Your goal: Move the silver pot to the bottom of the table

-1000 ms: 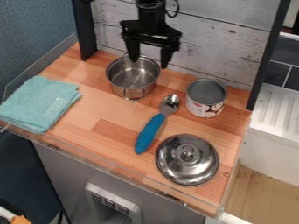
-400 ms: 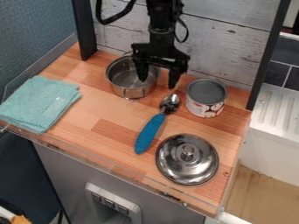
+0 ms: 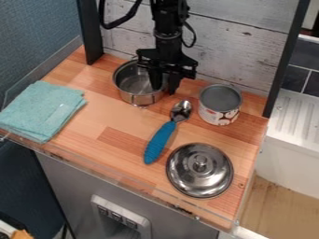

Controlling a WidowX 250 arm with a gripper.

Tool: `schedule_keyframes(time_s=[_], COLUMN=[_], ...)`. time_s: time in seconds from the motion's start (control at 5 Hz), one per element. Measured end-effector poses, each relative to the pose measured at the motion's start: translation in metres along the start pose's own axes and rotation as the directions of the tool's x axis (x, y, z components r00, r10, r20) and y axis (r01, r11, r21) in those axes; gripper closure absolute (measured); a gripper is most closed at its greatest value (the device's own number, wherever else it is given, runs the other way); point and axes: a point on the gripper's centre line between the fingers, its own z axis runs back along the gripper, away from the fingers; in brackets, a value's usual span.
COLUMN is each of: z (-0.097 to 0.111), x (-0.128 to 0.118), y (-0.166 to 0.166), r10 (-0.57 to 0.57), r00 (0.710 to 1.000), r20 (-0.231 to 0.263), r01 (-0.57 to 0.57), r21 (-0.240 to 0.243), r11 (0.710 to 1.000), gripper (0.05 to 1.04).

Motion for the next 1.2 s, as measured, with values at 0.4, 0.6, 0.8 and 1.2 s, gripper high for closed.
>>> schedule_keyframes(time_s=[0.4,0.6,0.8,1.2], z=[0.013,0.04,0.06,0.034], x=[0.002,-0.011,-0.042,-0.105], y=[0.002,0.005,0.006,0.016], r10=[0.0,-0.015,-0.05,-0.124], r00=[1.0,0.998,0.997,0.992], r20=[0.025,0.057,0.065,-0.031], r01=[0.001,0.018,0.054,0.124], r21=[-0.028,-0.057,-0.06,0.004], r11=[1.0,0.998,0.997,0.992], gripper=[0.99,1.01,1.014,1.015])
